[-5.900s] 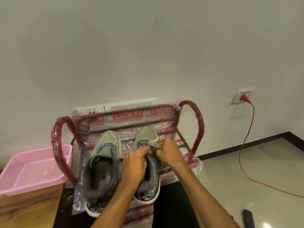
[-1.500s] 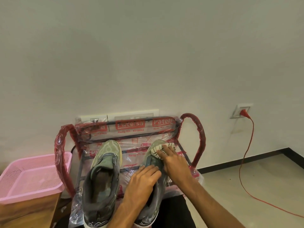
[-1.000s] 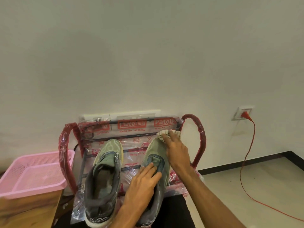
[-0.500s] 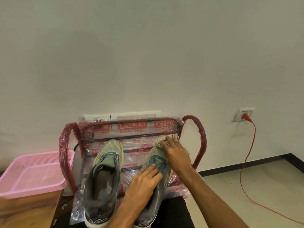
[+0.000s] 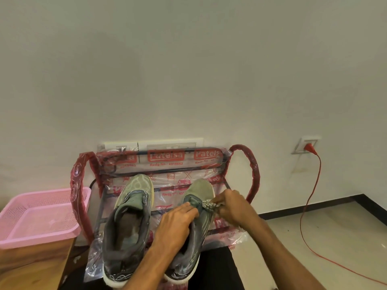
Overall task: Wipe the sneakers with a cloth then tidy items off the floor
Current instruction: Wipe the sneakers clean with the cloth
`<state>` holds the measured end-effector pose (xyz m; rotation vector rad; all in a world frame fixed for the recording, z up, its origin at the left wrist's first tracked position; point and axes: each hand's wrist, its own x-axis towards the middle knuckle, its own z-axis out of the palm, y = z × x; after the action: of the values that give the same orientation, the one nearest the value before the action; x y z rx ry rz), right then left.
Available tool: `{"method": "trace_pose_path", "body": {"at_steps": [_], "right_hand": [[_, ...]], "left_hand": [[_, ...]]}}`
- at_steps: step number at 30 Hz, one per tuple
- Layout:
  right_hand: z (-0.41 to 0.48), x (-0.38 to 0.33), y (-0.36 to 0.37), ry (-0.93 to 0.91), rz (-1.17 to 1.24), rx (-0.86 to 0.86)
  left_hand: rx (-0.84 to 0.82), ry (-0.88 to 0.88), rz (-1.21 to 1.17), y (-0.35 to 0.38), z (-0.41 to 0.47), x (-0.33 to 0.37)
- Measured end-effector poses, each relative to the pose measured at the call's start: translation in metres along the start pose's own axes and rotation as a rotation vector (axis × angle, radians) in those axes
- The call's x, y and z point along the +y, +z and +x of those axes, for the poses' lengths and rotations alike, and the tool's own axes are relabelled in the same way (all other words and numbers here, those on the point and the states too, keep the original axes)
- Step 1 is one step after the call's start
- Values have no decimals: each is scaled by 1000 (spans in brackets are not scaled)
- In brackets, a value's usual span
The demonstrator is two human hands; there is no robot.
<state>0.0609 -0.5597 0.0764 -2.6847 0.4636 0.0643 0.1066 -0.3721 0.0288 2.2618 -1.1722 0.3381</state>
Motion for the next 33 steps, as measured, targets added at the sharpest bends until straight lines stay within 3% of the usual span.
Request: {"method": "trace_pose_path", "body": {"at_steps": [6, 10, 15, 17, 21, 26, 33], "right_hand": [[18, -4, -10, 68, 100, 243], [33, -17, 8, -59, -132, 305], [24, -32, 39, -78, -272, 139], [20, -33, 40, -99, -259, 169], [9, -33, 34, -117, -173, 145], [4, -17, -5, -56, 111, -56], [2, -23, 3, -16, 278, 149]], "left_hand": [[-29, -1, -2, 0, -1, 5], [-26, -35, 0, -1, -2, 4], [-26, -179, -21, -3, 1, 5], [-30, -210, -19, -2, 2, 7], [-27, -237, -8, -4, 3, 10], [-50, -228, -1, -8, 3, 14], [-109, -123, 126, -33, 20, 12]]}}
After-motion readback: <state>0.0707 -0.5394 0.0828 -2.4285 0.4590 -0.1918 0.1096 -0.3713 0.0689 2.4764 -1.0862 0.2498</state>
